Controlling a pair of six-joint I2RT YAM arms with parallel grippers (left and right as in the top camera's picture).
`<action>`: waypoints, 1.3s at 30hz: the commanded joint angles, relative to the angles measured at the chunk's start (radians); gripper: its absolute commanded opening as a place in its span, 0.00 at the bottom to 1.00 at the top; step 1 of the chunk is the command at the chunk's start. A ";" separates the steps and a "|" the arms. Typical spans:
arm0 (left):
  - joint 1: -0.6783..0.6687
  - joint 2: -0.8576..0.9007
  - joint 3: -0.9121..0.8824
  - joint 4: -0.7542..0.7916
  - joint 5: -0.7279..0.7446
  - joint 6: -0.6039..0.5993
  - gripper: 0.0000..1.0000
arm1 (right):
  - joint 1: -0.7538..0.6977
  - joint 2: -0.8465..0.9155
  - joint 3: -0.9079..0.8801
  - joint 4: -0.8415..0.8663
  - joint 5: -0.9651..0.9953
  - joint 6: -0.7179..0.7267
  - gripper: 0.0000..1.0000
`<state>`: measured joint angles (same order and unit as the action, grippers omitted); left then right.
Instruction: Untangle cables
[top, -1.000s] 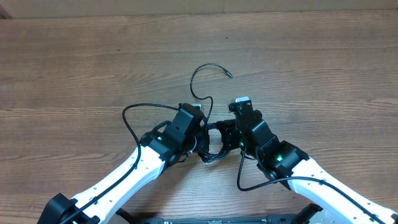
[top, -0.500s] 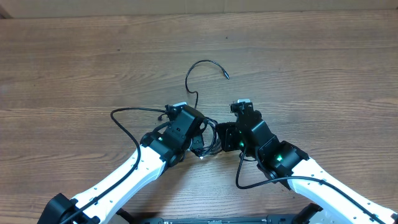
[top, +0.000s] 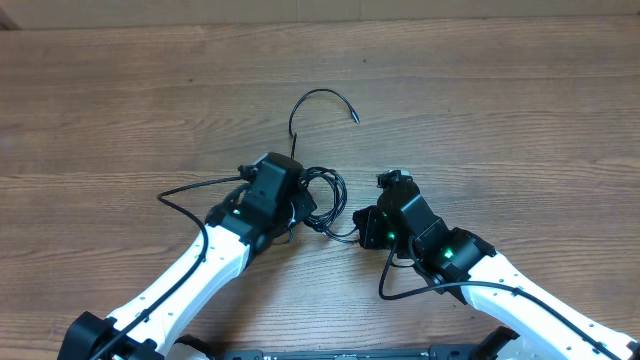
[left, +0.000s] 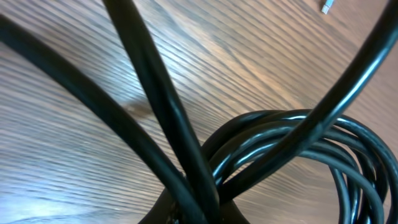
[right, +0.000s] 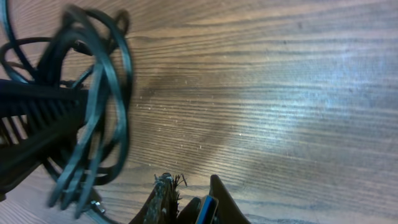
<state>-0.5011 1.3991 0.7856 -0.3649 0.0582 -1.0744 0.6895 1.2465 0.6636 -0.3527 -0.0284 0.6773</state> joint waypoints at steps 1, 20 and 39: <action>0.044 0.001 0.001 0.033 0.200 0.000 0.04 | 0.007 0.037 0.011 -0.008 -0.006 0.087 0.04; 0.088 0.002 0.001 -0.014 0.084 0.088 0.04 | 0.006 0.117 0.026 0.020 -0.003 0.167 0.62; 0.086 0.002 0.001 -0.031 0.006 0.111 0.05 | 0.009 0.014 0.077 0.010 -0.123 0.378 0.75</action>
<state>-0.4171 1.3991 0.7845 -0.3965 0.0490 -1.0027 0.6899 1.2346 0.7166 -0.3683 -0.1272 0.9932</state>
